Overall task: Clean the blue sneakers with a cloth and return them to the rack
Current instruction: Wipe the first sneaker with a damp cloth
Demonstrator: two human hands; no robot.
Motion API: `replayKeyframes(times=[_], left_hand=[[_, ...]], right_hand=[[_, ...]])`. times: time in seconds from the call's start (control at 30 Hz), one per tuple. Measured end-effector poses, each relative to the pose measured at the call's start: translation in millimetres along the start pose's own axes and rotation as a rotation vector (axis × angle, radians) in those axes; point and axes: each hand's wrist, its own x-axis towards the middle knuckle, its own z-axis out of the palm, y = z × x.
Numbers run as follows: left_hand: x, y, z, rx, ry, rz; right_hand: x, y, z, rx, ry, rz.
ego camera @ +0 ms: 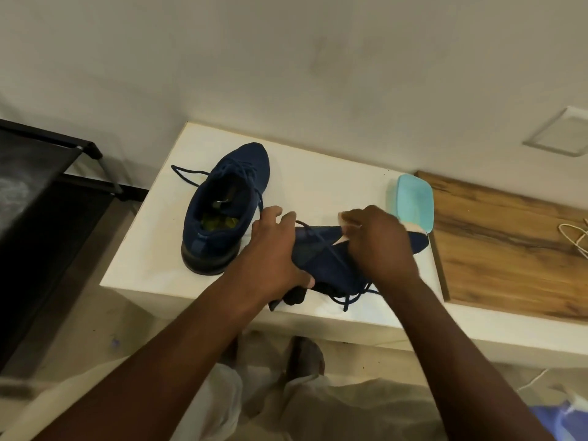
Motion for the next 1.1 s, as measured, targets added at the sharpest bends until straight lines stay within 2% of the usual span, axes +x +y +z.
replayKeyframes(times=[0.13, 0.2, 0.23, 0.3, 0.4, 0.43, 0.5, 0.6, 0.7, 0.73, 0.87, 0.93, 1.03, 1.1], left_hand=[[2, -5, 5, 0.005, 0.035, 0.019], [3, -7, 6, 0.011, 0.036, 0.014], [3, -8, 6, -0.005, 0.041, 0.007], [3, -8, 5, -0.028, 0.050, -0.010], [4, -9, 5, 0.025, 0.027, -0.008], [4, -8, 6, 0.038, 0.021, -0.004], [6, -7, 8, 0.040, 0.020, -0.001], [4, -7, 8, 0.010, 0.034, 0.006], [2, -8, 7, -0.005, 0.028, -0.011], [2, -7, 6, 0.001, 0.018, -0.018], [4, -4, 7, 0.056, -0.008, -0.006], [5, -3, 7, 0.073, -0.015, -0.004], [6, -3, 10, 0.117, -0.030, 0.014], [6, -4, 13, 0.180, -0.035, 0.042]], right_hand=[[-22, -46, 11, 0.198, -0.103, -0.260], [-22, -54, 15, 0.156, -0.198, -0.346], [-19, -50, 15, 0.105, -0.181, -0.365], [-9, -32, 11, 0.017, -0.087, -0.301], [-1, 2, 1, -0.010, 0.012, -0.065], [-1, 4, 2, -0.025, 0.033, -0.044], [-7, -11, 11, -0.051, 0.001, -0.115], [-18, -45, 27, 0.035, -0.124, -0.306], [-15, -44, 16, 0.105, -0.158, -0.351], [-10, -34, 11, 0.085, -0.153, -0.318], [-4, 14, -3, 0.066, -0.014, 0.009], [-12, 5, 4, 0.029, -0.037, -0.090], [-27, -34, 11, 0.033, -0.211, -0.373], [-28, -41, 8, 0.055, -0.296, -0.444]])
